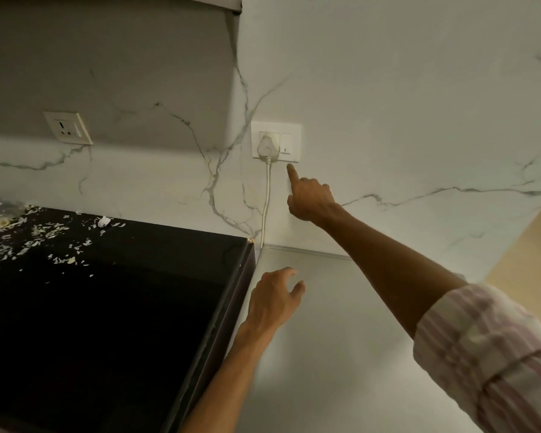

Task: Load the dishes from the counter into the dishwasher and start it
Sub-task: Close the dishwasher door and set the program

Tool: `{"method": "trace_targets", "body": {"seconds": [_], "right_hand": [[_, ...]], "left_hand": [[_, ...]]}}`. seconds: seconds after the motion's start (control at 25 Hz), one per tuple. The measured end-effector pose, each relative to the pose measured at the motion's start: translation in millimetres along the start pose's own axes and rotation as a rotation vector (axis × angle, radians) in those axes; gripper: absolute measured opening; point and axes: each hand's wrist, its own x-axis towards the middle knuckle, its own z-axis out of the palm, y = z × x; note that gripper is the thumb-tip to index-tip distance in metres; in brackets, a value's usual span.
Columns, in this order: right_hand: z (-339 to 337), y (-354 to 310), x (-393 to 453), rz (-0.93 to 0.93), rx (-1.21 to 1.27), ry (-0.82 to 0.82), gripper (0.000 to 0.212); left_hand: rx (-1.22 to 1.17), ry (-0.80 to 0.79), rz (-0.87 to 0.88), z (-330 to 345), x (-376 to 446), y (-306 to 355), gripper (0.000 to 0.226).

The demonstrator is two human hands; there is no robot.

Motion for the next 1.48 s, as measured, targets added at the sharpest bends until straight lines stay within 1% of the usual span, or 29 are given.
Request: {"method": "trace_targets", "body": {"seconds": [0.12,0.24,0.4,0.48,0.6,0.84,1.0,1.24,1.4,1.48], "right_hand": [[10.7,-1.2,38.3,0.011,-0.042,0.001,0.084],[22.7,-0.8,61.9,0.016,-0.075,0.039,0.091],[44.1,0.3,70.7,0.047,-0.168,0.137,0.098],[47.1,-0.3,69.8,0.062,-0.152,0.132,0.099],[47.2,-0.7,59.9,0.056,-0.099,0.115,0.094],[66.2,12.4,-29.3,0.053,0.031,-0.04,0.08],[88.5,20.2,-99.2,0.043,0.079,-0.083,0.065],[109.4,33.3,-188.7,0.089,0.172,-0.073,0.065],[117.5,39.7,-240.7,0.126,0.189,-0.119,0.066],[121.1,40.8,-262.0,0.125,0.191,-0.141,0.066]], "left_hand": [[-0.027,0.009,-0.003,-3.0,22.4,-15.3,0.046],[-0.057,-0.003,-0.018,-1.7,37.9,-30.6,0.047],[-0.084,-0.032,-0.028,4.5,50.2,-42.3,0.046],[-0.086,-0.059,-0.03,8.2,48.6,-45.4,0.045],[-0.08,-0.084,-0.046,12.2,41.3,-48.6,0.045],[-0.072,-0.045,-0.068,19.1,19.5,-37.9,0.042],[-0.024,-0.065,-0.104,23.5,-4.8,-29.7,0.043],[0.071,-0.099,-0.125,35.4,-53.8,-20.5,0.049],[0.039,-0.095,-0.185,40.2,-94.2,-17.3,0.048],[0.022,-0.088,-0.187,42.5,-112.0,-13.9,0.048]]}}
